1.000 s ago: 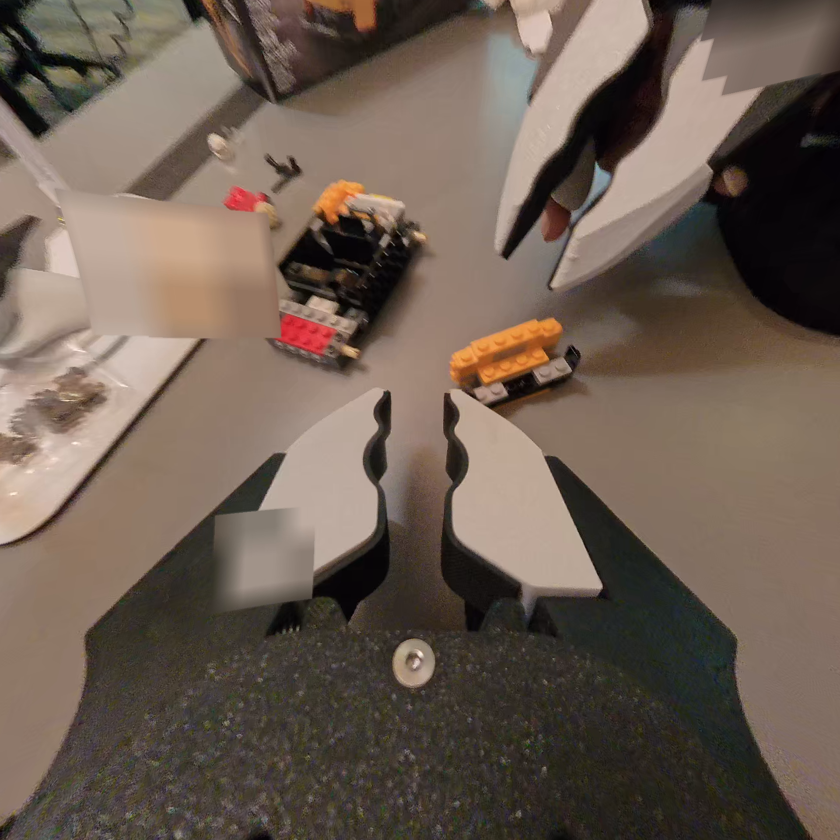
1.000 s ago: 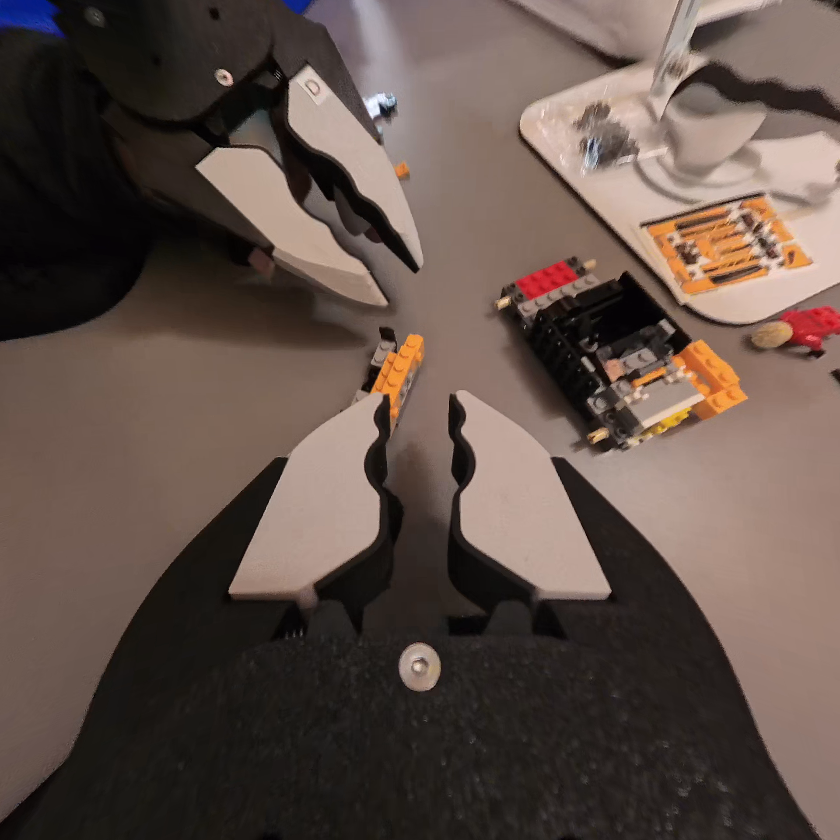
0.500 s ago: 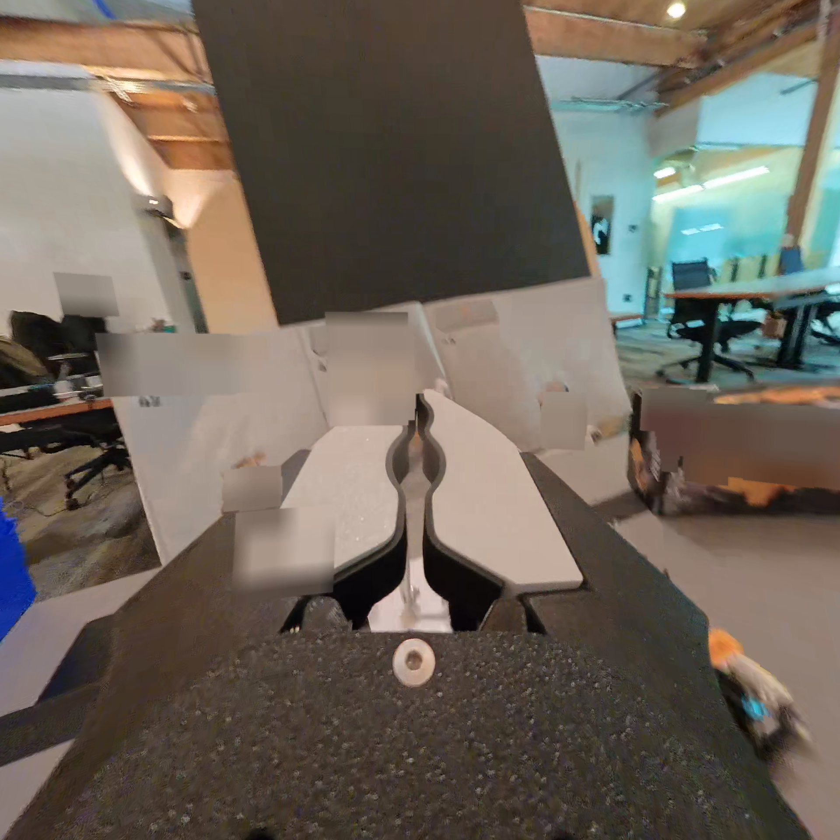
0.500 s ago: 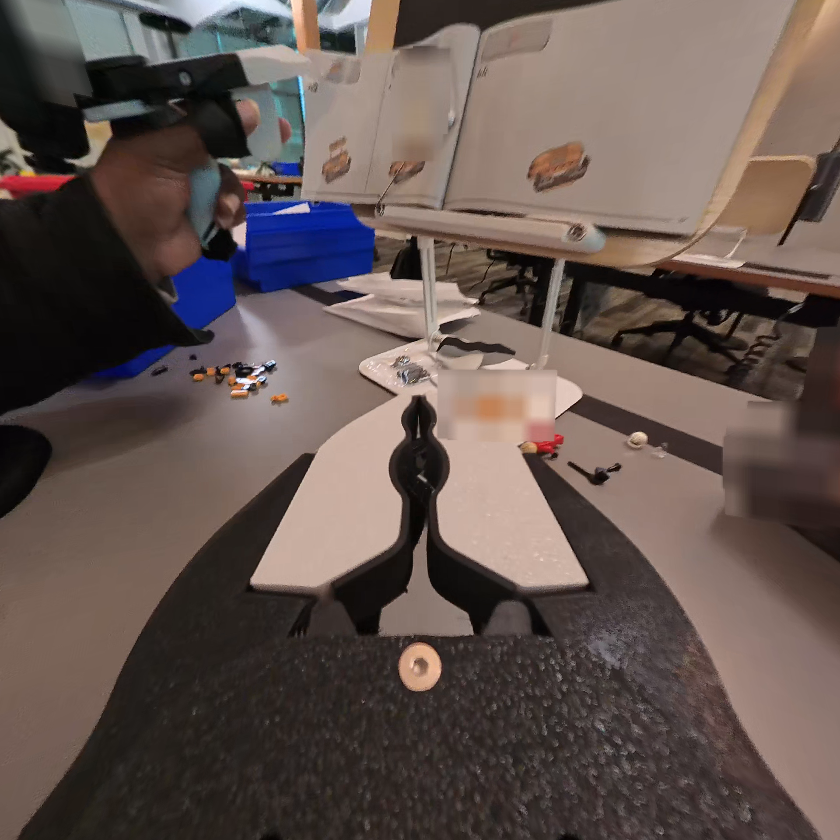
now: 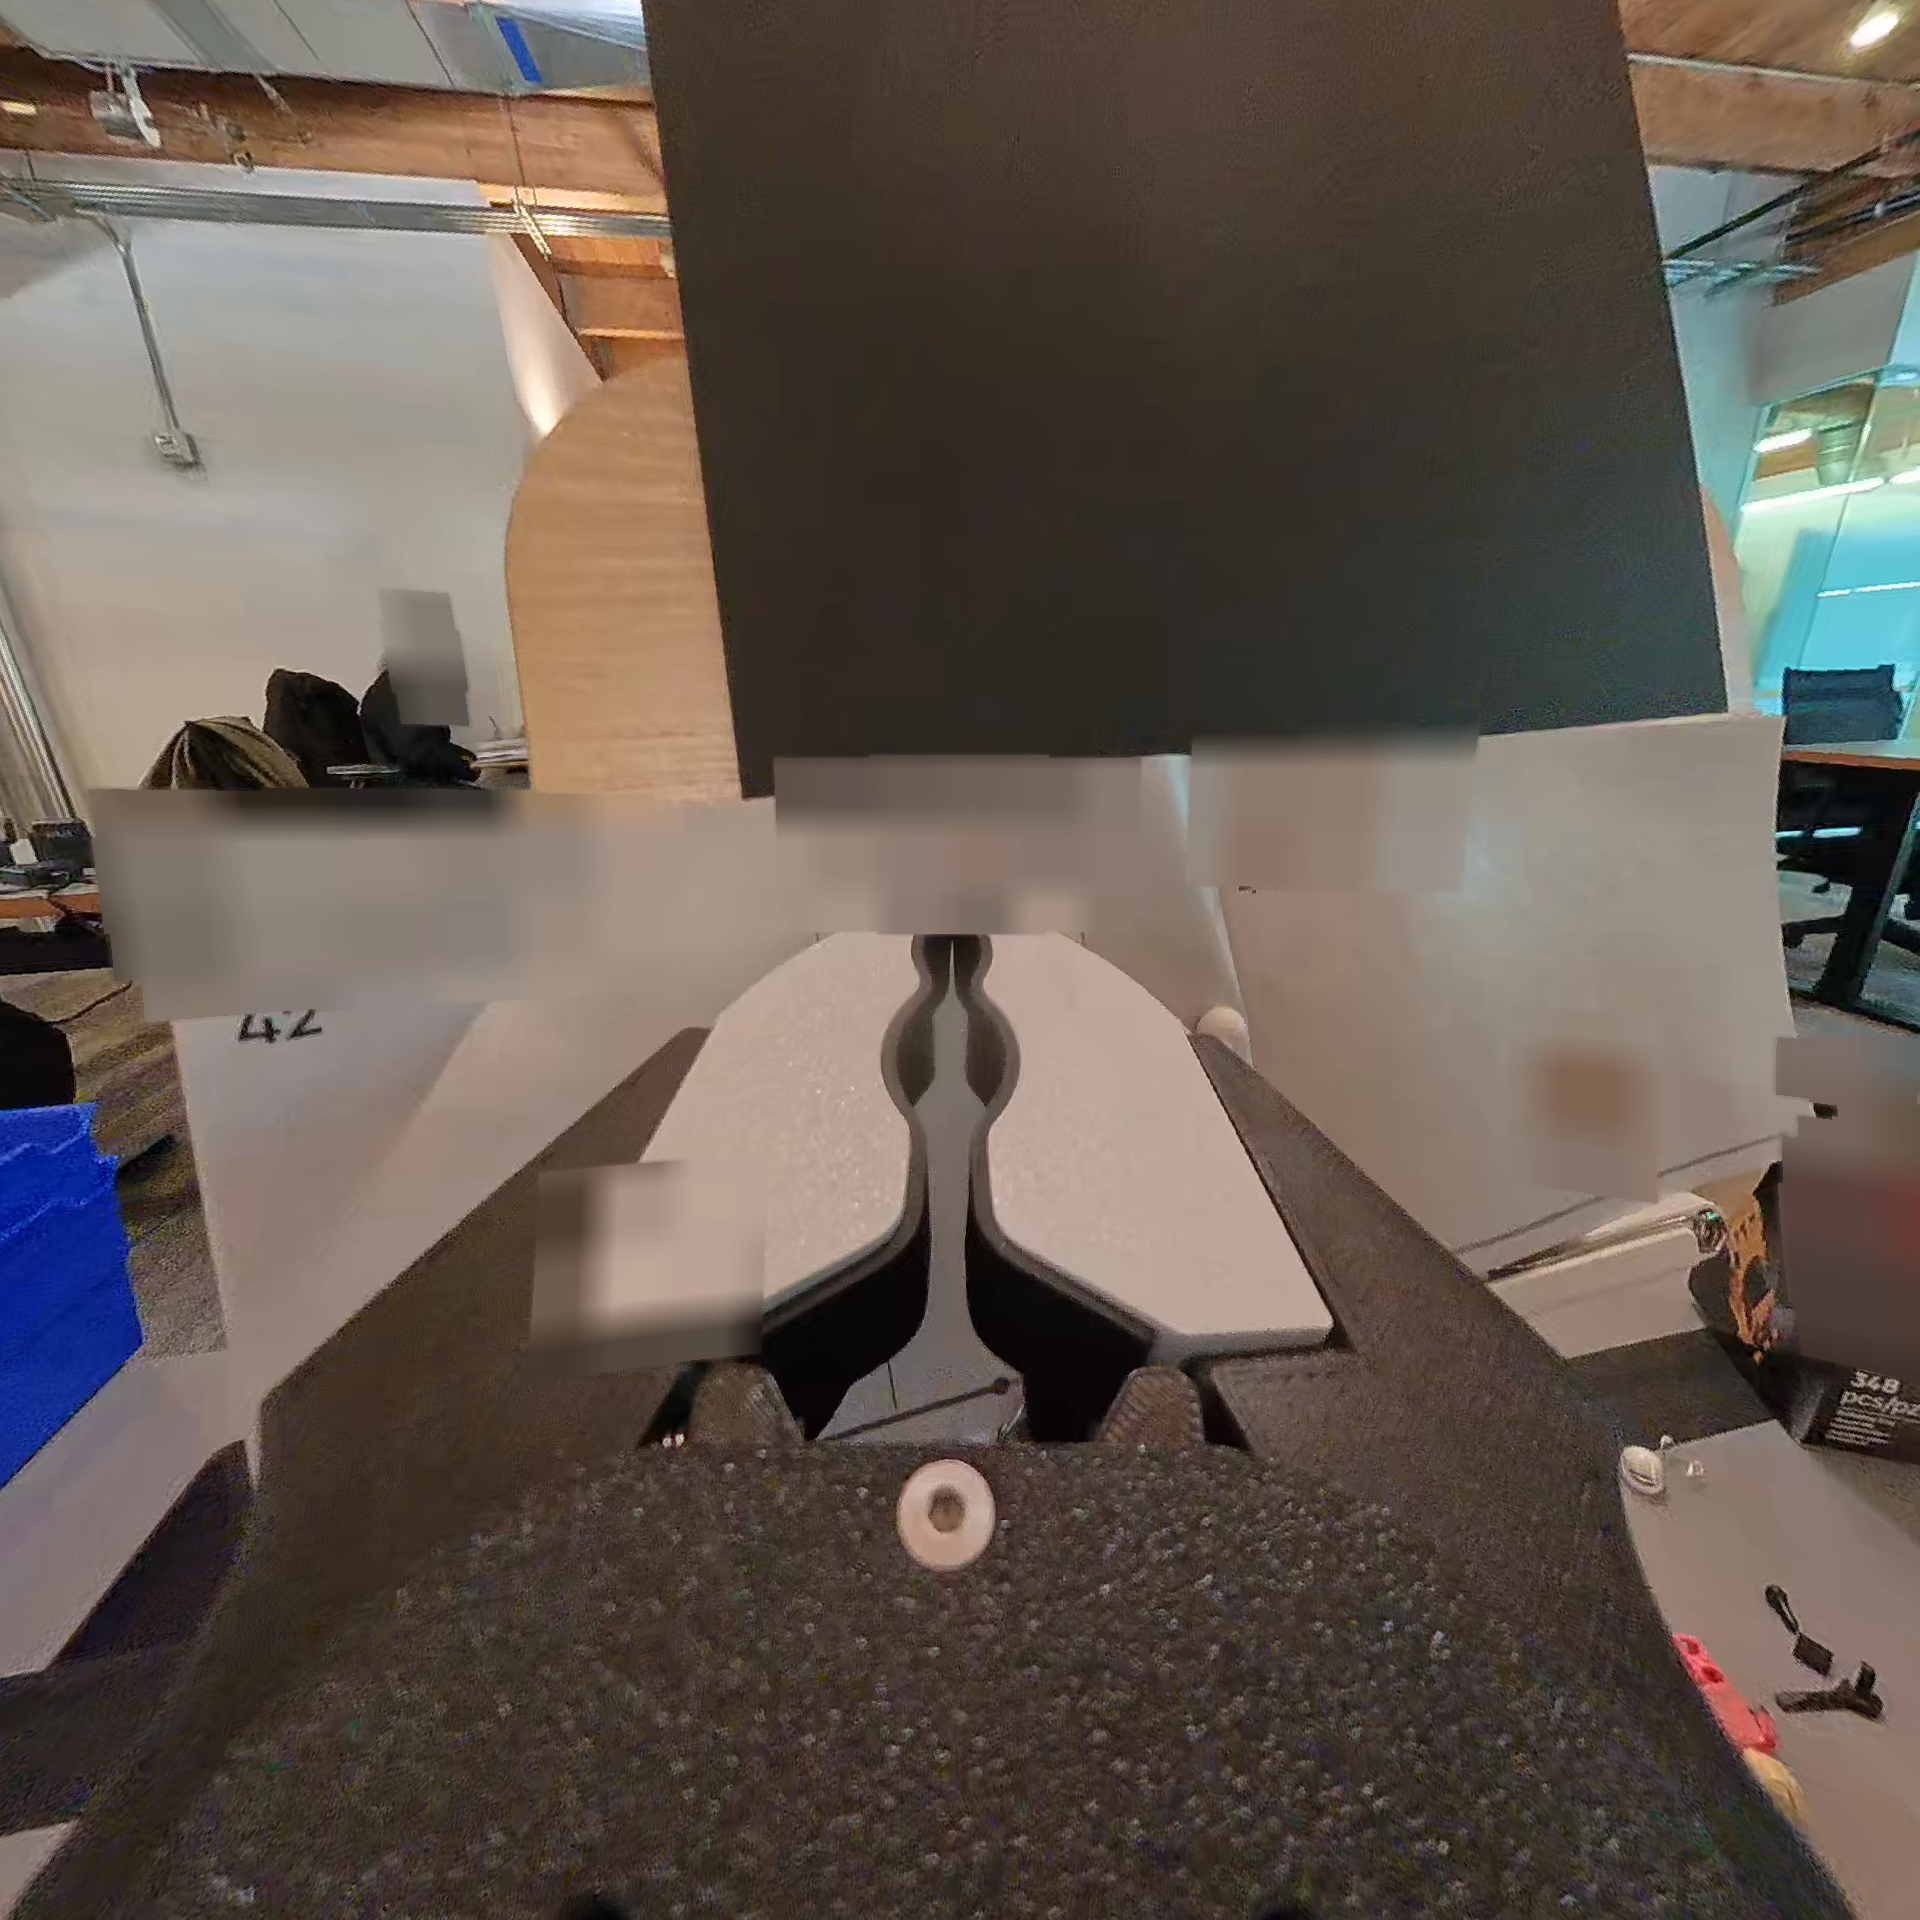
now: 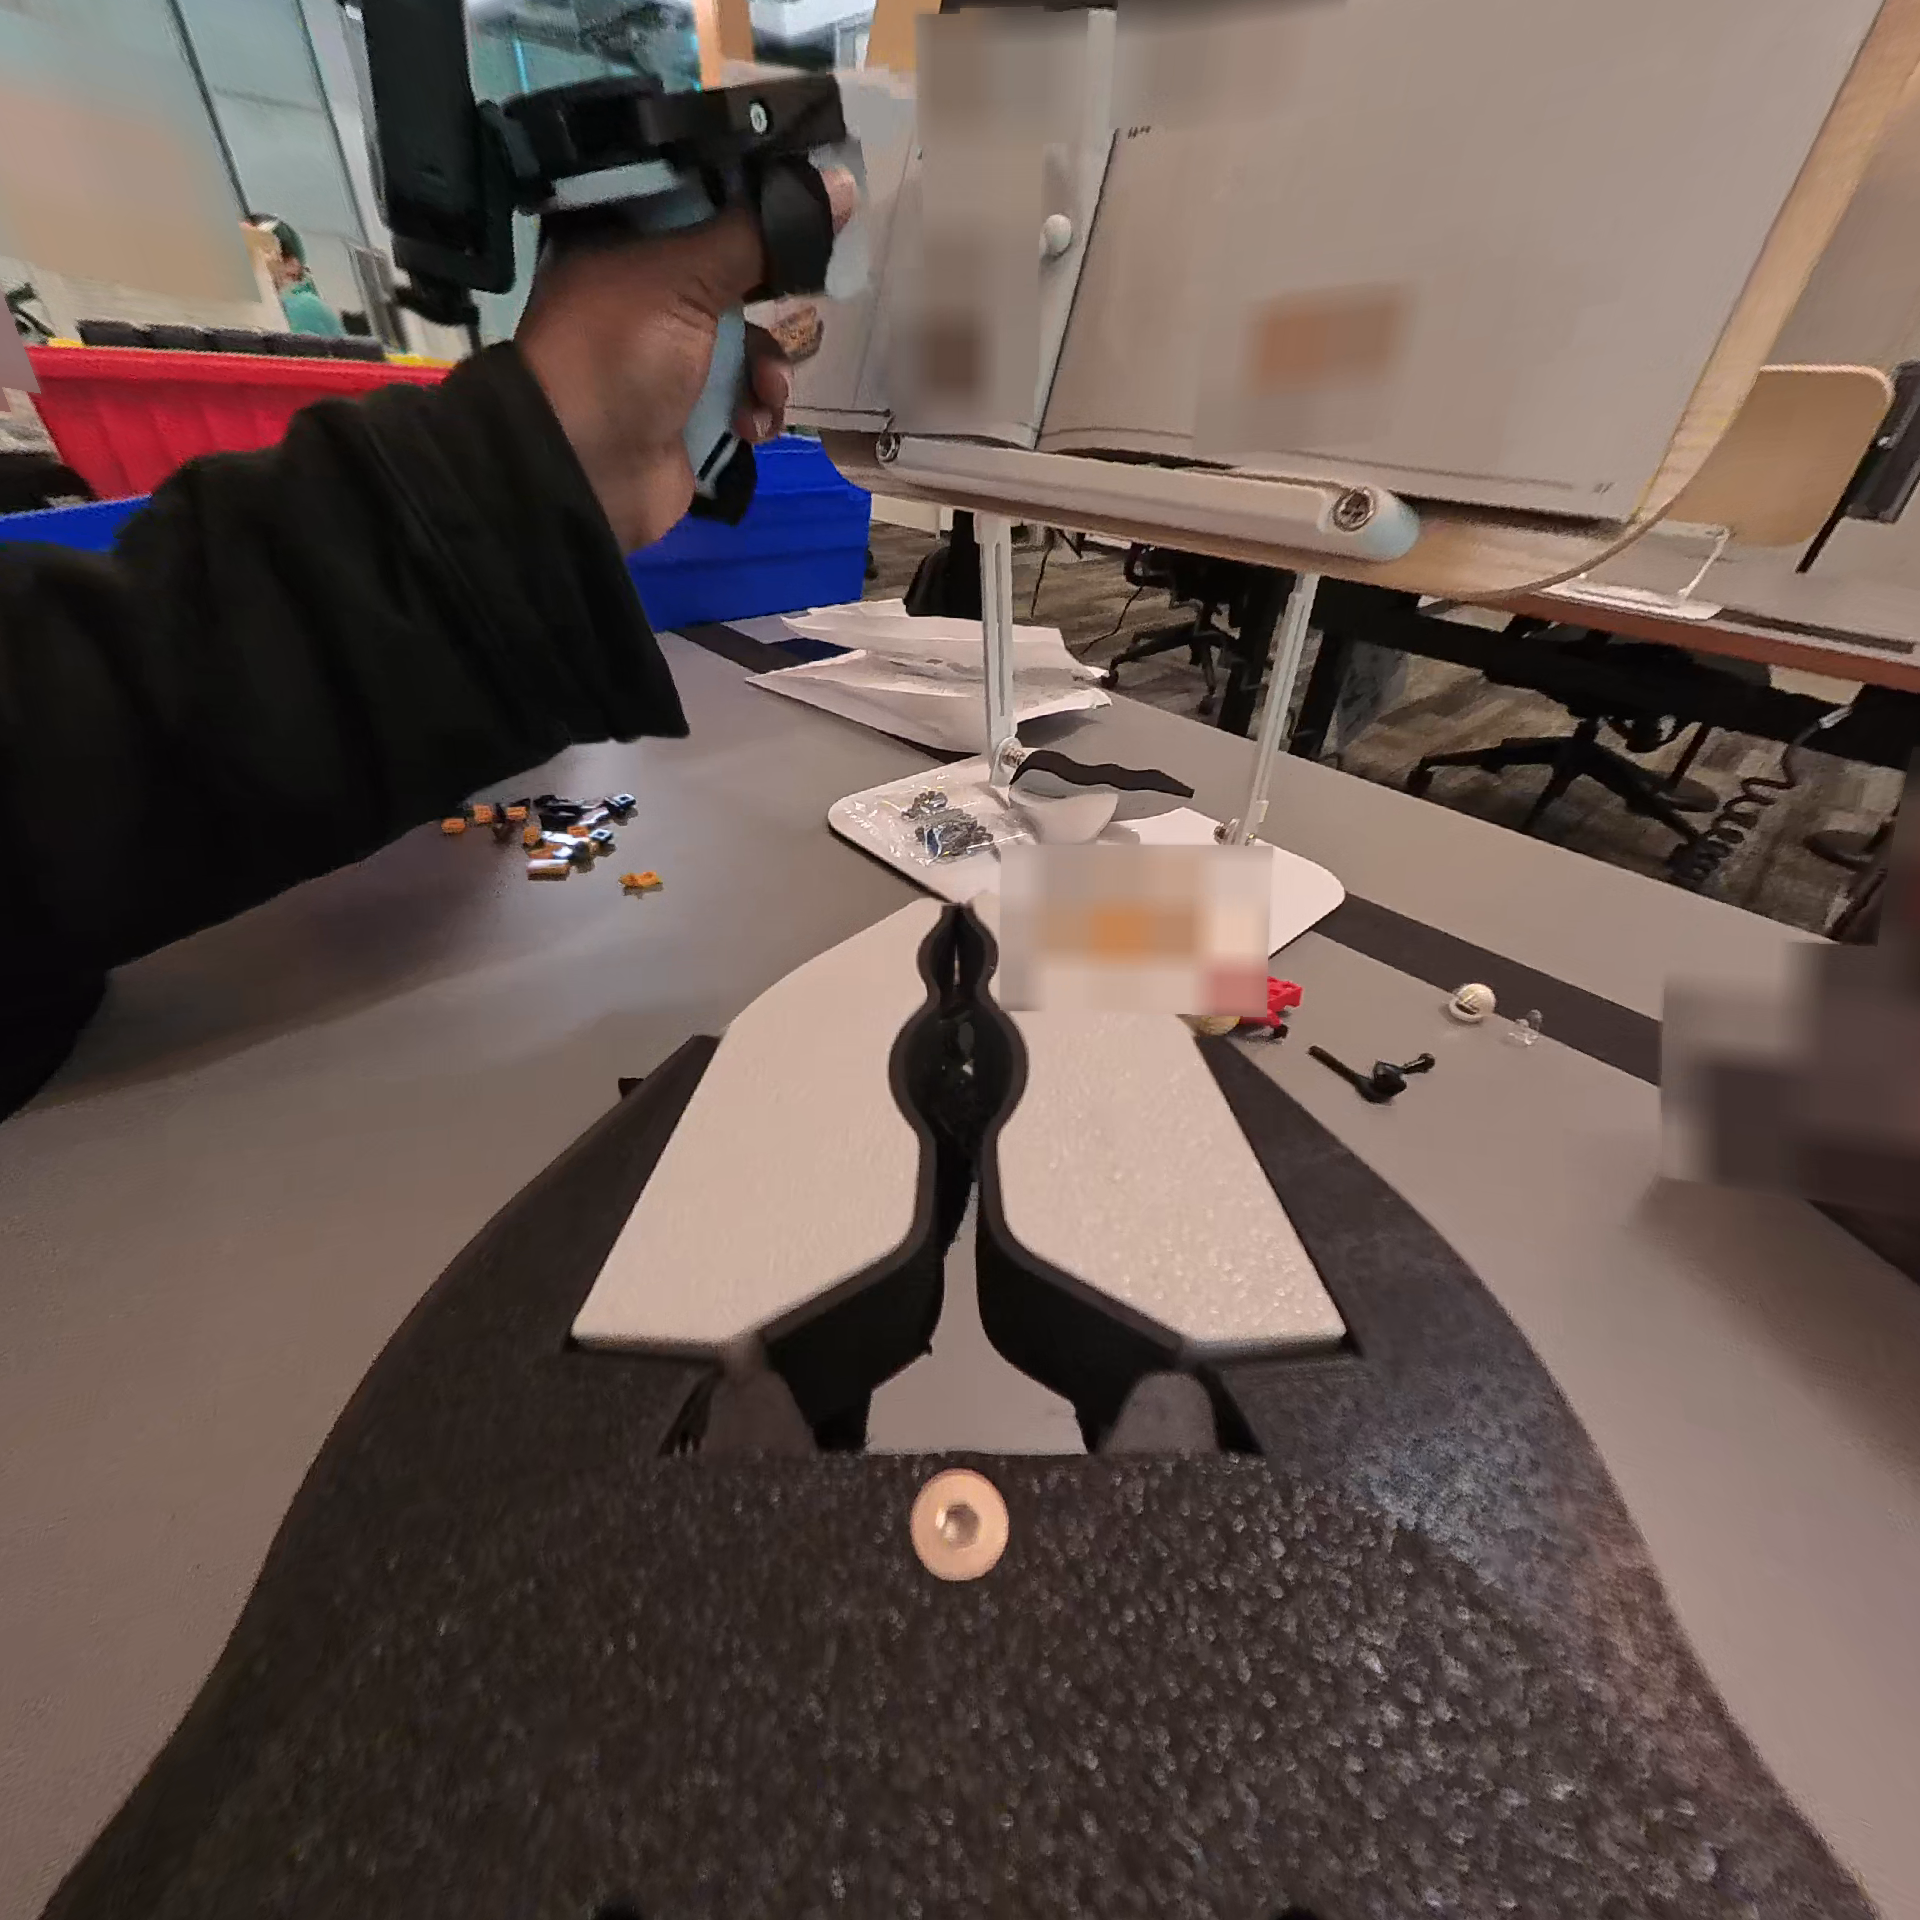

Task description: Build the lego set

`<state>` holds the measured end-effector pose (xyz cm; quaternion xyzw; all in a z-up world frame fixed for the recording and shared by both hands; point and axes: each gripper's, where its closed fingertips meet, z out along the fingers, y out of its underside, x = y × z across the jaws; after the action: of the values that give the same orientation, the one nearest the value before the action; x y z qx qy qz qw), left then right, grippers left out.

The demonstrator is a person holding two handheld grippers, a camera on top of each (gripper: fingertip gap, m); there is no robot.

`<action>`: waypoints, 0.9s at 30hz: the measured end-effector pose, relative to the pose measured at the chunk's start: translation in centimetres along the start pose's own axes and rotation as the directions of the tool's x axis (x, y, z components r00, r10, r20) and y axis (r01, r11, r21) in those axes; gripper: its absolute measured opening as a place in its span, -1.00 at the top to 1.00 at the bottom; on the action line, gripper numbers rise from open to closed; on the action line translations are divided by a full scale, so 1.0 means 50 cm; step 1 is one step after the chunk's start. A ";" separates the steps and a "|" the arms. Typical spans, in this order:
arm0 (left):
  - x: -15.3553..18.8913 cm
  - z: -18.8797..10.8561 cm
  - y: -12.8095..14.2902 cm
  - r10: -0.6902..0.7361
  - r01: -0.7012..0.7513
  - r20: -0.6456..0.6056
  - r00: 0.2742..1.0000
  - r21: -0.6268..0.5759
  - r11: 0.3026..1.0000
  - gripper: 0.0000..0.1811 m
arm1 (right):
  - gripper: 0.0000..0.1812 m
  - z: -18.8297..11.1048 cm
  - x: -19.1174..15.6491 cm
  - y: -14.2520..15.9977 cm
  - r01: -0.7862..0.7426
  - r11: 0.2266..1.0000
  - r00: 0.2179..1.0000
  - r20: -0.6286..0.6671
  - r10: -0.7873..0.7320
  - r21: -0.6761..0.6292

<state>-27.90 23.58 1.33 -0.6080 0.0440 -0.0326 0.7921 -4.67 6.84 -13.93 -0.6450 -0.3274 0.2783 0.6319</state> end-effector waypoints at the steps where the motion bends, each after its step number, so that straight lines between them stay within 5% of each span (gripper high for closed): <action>1: -0.001 0.000 -0.005 -0.001 0.001 -0.002 1.000 0.008 1.000 1.00 | 1.00 0.001 0.000 0.002 -0.001 1.000 1.000 0.002 0.001 -0.004; 27: -0.004 -0.001 0.011 0.012 -0.013 -0.036 0.999 -0.027 1.000 1.00 | 0.99 0.008 -0.026 0.020 0.019 0.998 0.998 0.059 -0.016 -0.054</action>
<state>-28.13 23.70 0.80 -0.6177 0.0623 -0.0378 0.7830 -5.75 6.10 -15.02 -0.6507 -0.3589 0.2827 0.6065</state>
